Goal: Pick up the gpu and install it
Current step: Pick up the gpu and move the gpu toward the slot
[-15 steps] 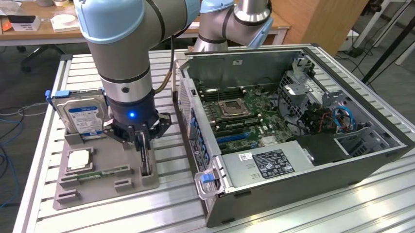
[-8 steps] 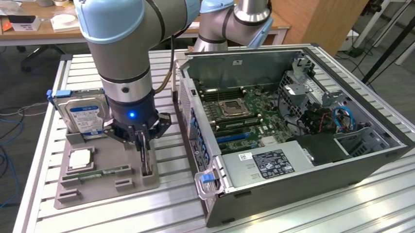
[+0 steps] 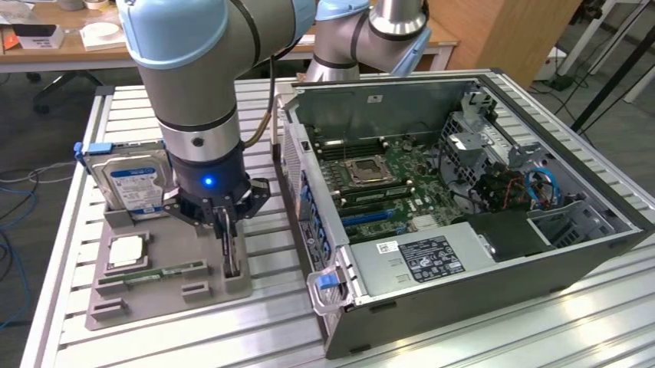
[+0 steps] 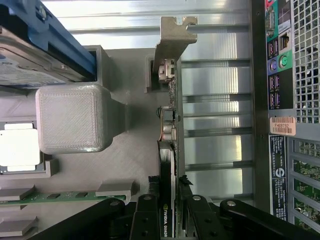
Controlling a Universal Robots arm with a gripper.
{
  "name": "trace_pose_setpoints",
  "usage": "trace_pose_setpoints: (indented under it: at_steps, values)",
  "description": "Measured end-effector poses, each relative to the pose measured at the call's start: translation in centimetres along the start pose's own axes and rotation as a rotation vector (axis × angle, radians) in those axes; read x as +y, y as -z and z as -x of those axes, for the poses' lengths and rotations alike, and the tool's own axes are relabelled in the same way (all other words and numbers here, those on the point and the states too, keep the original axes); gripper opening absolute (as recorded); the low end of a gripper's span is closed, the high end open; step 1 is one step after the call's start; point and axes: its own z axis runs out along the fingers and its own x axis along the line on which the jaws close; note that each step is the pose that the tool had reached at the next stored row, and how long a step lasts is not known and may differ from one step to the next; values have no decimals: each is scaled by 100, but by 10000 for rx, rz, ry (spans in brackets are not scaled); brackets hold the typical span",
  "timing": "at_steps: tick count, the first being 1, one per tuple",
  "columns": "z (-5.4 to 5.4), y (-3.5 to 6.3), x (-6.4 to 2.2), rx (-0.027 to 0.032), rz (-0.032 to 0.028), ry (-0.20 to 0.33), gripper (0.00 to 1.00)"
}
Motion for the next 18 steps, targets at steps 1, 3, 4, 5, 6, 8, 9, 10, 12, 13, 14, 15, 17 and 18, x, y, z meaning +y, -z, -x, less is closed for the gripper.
trace_pose_setpoints:
  at_steps: [1,3,4,5,6,8,9,10,12,13,14,15,17,18]
  values:
    - [0,0,0,0,0,0,26]
    - [0,0,0,0,0,1,26]
    - [0,0,0,-1,0,0,26]
    - [0,0,0,0,0,0,26]
    - [0,0,0,0,0,0,26]
    - [0,0,0,0,0,1,26]
    - [0,0,0,0,0,1,26]
    - [0,0,0,0,0,1,26]
    - [0,0,0,0,0,1,26]
    - [0,0,0,0,0,1,26]
    - [0,0,0,0,0,1,26]
    - [0,0,0,0,0,0,26]
    - [0,0,0,0,0,0,26]
    - [0,0,0,0,0,1,26]
